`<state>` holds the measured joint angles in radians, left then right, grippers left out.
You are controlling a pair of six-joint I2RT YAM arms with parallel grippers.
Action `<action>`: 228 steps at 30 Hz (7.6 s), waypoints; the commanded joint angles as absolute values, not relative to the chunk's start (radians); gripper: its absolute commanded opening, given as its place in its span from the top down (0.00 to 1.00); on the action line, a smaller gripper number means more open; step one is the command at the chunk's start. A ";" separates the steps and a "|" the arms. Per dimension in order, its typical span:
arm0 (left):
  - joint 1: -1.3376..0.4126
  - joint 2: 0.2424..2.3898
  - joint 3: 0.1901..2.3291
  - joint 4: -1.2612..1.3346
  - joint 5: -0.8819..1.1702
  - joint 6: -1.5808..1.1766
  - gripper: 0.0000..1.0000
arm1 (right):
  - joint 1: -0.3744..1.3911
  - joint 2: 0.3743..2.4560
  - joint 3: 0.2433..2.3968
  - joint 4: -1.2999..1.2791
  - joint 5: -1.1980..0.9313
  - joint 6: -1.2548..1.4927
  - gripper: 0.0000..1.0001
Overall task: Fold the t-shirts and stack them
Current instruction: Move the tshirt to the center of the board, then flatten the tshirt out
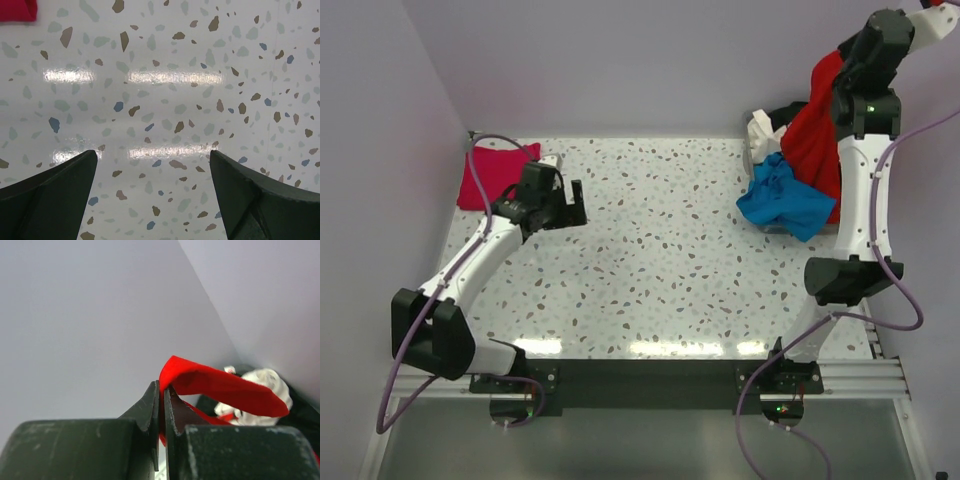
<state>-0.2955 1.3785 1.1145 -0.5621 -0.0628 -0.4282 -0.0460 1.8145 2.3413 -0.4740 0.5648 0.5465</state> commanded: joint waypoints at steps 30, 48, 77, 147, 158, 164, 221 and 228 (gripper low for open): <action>-0.290 1.244 1.057 -0.489 -0.071 -0.459 0.00 | 0.083 1.793 2.602 0.052 -0.106 0.966 1.00; -0.290 1.255 1.123 -0.514 -0.132 -0.451 0.00 | 0.357 1.714 2.379 0.016 -0.232 0.942 1.00; -0.316 1.307 0.850 -0.525 -0.160 -0.549 0.00 | 0.584 1.804 1.479 -0.471 0.005 0.480 0.23; -0.807 1.562 0.851 -0.319 -0.299 -0.324 0.44 | 0.348 2.244 1.864 -0.666 -0.104 0.580 1.00; -0.810 1.623 0.854 -0.382 -0.393 -0.383 0.90 | 0.342 2.221 1.874 -0.664 -0.123 0.586 1.00; -0.730 1.576 0.911 -0.520 -0.515 -0.425 1.00 | 0.341 2.156 1.899 -0.709 -0.109 0.563 1.00; -0.229 1.341 1.019 -0.640 -0.184 -0.344 1.00 | 0.371 2.315 2.100 -0.736 -0.061 0.387 0.58; -0.229 1.353 1.031 -0.655 -0.192 -0.350 1.00 | 0.370 2.361 2.083 -0.706 -0.028 0.362 0.58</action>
